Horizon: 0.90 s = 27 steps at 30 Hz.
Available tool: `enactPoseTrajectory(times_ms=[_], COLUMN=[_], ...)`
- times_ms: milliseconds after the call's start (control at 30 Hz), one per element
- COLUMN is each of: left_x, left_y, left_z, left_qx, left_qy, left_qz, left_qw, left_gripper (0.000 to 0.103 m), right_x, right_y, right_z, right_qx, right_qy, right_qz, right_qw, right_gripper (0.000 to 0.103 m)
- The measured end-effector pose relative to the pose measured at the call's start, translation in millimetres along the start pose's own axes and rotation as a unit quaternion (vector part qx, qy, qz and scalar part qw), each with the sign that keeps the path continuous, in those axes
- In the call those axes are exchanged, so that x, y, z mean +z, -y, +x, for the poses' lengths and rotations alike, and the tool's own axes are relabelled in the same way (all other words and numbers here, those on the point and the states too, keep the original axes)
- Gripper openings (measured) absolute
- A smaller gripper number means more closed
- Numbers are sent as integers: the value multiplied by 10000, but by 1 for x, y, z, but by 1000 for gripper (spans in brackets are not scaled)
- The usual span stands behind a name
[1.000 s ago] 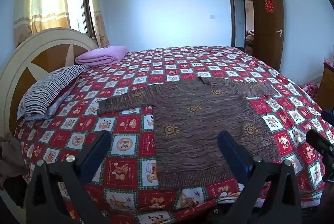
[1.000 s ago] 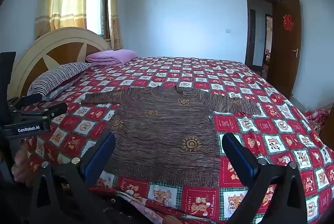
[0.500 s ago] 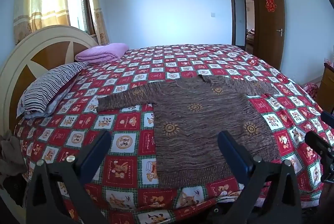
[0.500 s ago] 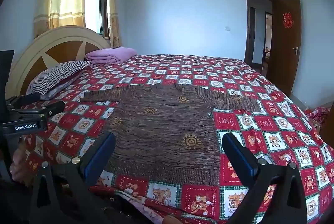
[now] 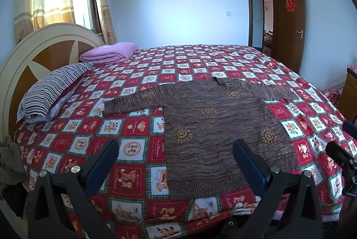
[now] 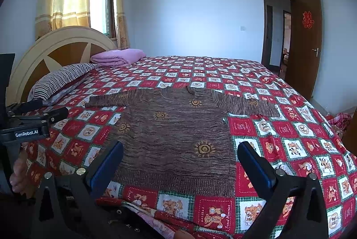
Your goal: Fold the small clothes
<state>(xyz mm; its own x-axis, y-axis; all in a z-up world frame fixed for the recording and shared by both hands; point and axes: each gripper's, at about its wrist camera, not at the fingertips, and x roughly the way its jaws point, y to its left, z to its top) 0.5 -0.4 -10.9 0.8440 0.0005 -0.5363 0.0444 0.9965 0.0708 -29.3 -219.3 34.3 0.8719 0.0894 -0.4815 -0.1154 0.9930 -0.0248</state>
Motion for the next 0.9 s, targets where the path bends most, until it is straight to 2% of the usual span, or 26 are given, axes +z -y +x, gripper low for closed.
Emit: enactPoseTrajectory(times_ms=[900], left_x=[0], left_y=[-1], left_z=[1], left_qx=[-19], left_qy=[-39], left_qz=[-31], left_qw=[10000], left_gripper=[103], right_x=[-5], right_y=[-2], right_z=[5], right_qx=[1], right_qy=[-100], right_qz=[-72], right_qw=[9999], right_gripper=[102])
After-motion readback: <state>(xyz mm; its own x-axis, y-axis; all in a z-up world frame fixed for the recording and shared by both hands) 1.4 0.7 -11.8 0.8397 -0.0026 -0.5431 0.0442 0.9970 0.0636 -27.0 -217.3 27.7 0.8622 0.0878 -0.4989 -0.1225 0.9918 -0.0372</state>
